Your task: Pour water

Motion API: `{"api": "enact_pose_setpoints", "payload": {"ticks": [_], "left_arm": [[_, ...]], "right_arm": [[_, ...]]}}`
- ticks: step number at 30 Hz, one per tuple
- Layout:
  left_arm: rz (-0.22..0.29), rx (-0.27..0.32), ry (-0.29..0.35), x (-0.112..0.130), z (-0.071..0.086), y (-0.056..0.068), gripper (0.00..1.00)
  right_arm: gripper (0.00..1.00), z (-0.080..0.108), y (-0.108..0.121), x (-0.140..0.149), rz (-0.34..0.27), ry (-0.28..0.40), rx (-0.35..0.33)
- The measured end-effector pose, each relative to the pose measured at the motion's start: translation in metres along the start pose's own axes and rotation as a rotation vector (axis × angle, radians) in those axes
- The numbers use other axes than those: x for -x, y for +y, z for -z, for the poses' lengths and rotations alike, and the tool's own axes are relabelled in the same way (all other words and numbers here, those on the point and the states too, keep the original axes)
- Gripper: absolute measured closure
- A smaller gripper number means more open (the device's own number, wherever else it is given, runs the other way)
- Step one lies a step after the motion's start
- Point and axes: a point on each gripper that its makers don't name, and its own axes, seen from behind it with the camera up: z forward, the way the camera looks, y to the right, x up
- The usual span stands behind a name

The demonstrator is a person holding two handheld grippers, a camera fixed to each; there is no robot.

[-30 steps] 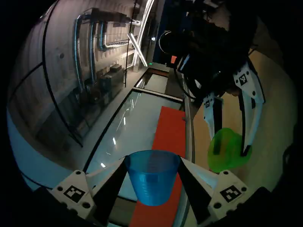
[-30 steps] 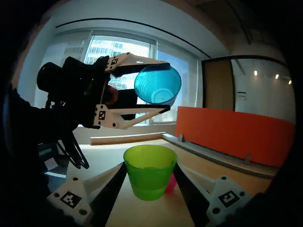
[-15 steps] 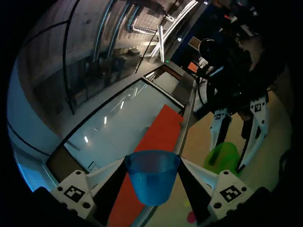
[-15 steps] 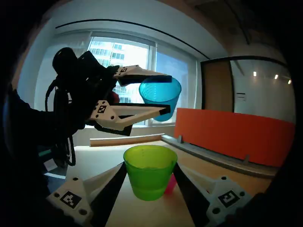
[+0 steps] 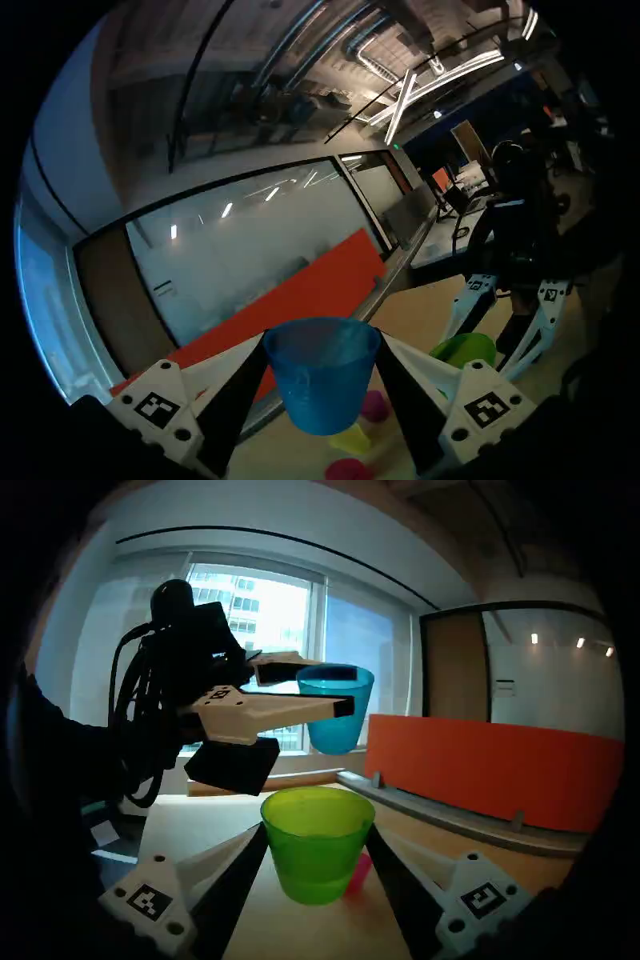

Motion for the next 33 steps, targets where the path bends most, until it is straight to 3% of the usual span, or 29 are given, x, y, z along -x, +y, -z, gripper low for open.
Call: {"api": "enact_pose_setpoints", "payload": {"ticks": [8,17,23,33], "left_arm": [[0.188,0.012,0.013,-0.001,0.0,-0.003,0.12],[0.359,0.036,0.006,0.004,-0.002,-0.001,0.12],[0.408,0.029,-0.004,0.016,-0.002,-0.005,0.12],[0.422,-0.01,-0.04,0.047,0.006,-0.017,0.12]], "right_arm": [[0.11,0.002,0.0,-0.004,0.002,0.01,0.003],[0.11,0.001,-0.001,-0.006,0.002,0.012,0.003],[0.11,0.002,-0.001,-0.006,0.0,0.006,0.005],[0.11,0.015,0.02,-0.004,-0.013,-0.009,0.057]]}}
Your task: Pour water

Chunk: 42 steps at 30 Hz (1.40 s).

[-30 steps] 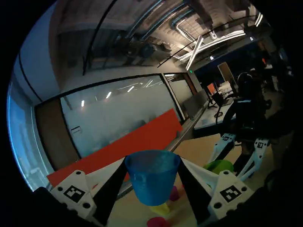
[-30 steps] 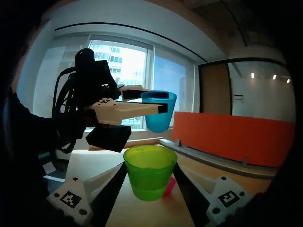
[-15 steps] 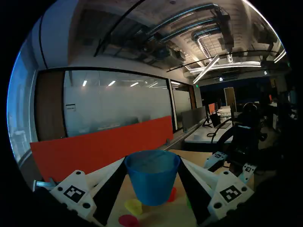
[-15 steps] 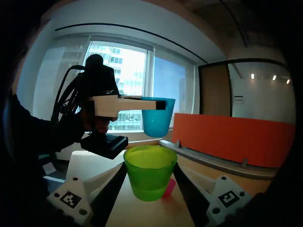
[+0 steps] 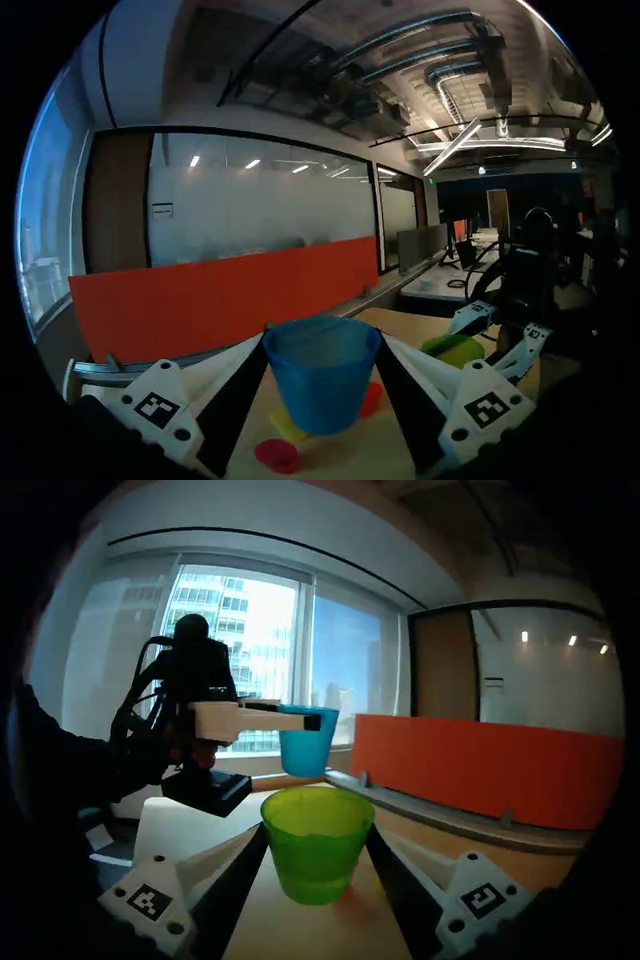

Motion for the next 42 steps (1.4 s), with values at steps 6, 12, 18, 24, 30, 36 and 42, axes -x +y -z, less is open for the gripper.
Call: {"api": "enact_pose_setpoints", "payload": {"ticks": [6,12,18,24,30,36,42], "left_arm": [[0.007,-0.001,-0.025,0.02,0.006,-0.004,0.12],[0.006,0.0,-0.056,0.043,0.008,-0.004,0.12],[-0.003,0.007,-0.083,0.061,0.008,-0.002,0.12],[-0.015,0.017,-0.113,0.077,0.008,0.001,0.12],[-0.038,0.03,-0.155,0.096,0.009,0.005,0.12],[-0.055,0.047,-0.203,0.12,0.009,0.01,0.11],[-0.059,0.063,-0.247,0.139,0.008,0.013,0.11]], "right_arm": [[0.11,0.012,0.018,0.002,0.002,-0.012,0.047],[0.11,0.025,0.035,0.006,-0.003,-0.026,0.095],[0.11,0.033,0.051,0.01,-0.013,-0.034,0.132],[0.11,0.033,0.06,0.02,-0.027,-0.056,0.145],[0.11,0.032,0.066,0.033,-0.032,-0.09,0.151],[0.11,0.031,0.07,0.05,-0.045,-0.132,0.147],[0.11,0.031,0.071,0.07,-0.051,-0.188,0.135]]}}
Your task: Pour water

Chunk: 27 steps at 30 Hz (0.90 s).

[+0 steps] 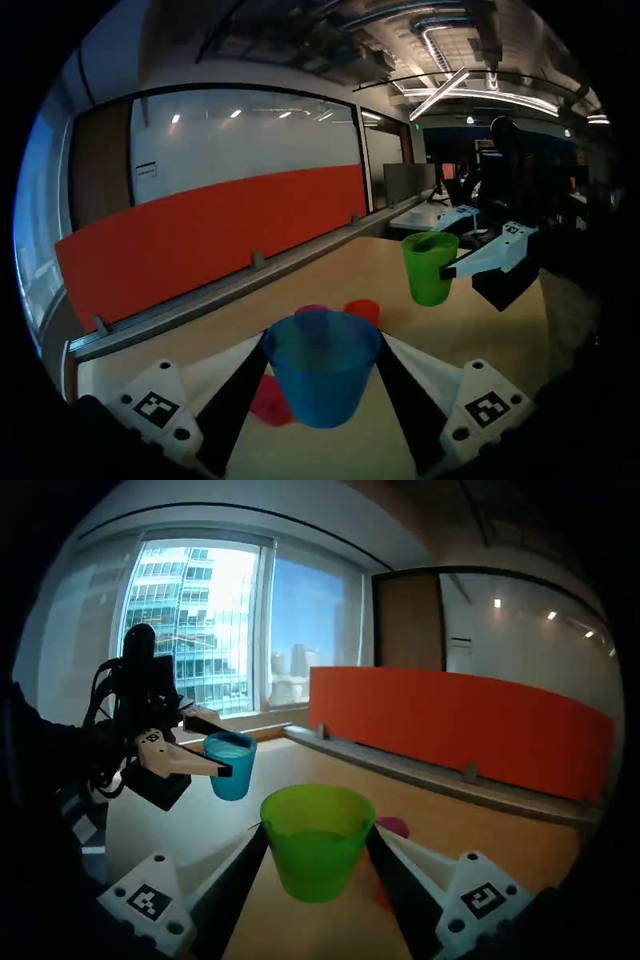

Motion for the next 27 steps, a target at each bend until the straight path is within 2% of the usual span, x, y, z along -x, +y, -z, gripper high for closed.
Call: {"api": "enact_pose_setpoints", "payload": {"ticks": [14,27], "left_arm": [[-0.033,0.055,-0.131,0.053,-0.014,0.015,0.11],[-0.035,0.105,-0.237,0.099,-0.024,0.027,0.11]], "right_arm": [[0.11,-0.006,0.002,0.042,-0.002,-0.125,-0.028],[0.11,-0.016,0.01,0.077,-0.011,-0.218,-0.029]]}}
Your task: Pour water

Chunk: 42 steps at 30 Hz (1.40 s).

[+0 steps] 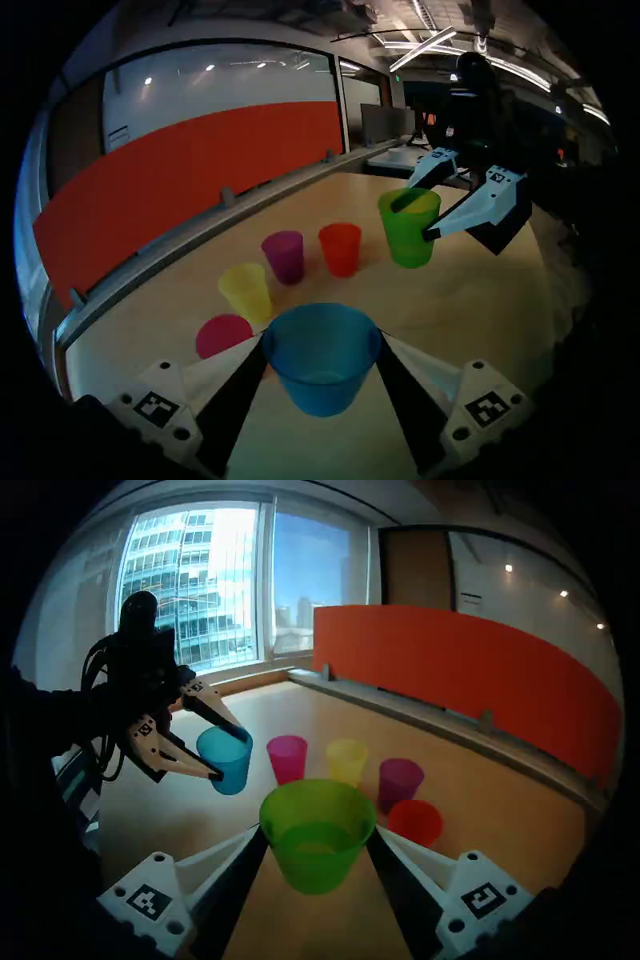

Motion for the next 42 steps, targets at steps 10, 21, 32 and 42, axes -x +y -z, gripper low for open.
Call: {"api": "enact_pose_setpoints", "payload": {"ticks": [10,21,32,42], "left_arm": [[0.001,0.033,-0.064,0.027,-0.015,0.002,0.11],[0.01,0.056,-0.087,0.042,-0.025,0.003,0.11],[0.019,0.061,-0.104,0.052,-0.032,0.0,0.11],[0.021,0.069,-0.116,0.059,-0.036,0.001,0.11]], "right_arm": [[0.11,-0.014,0.006,0.021,-0.001,-0.058,-0.001],[0.11,-0.027,0.009,0.039,-0.006,-0.097,-0.005],[0.11,-0.034,0.013,0.06,-0.014,-0.134,-0.003],[0.11,-0.038,0.015,0.07,-0.009,-0.146,0.004]]}}
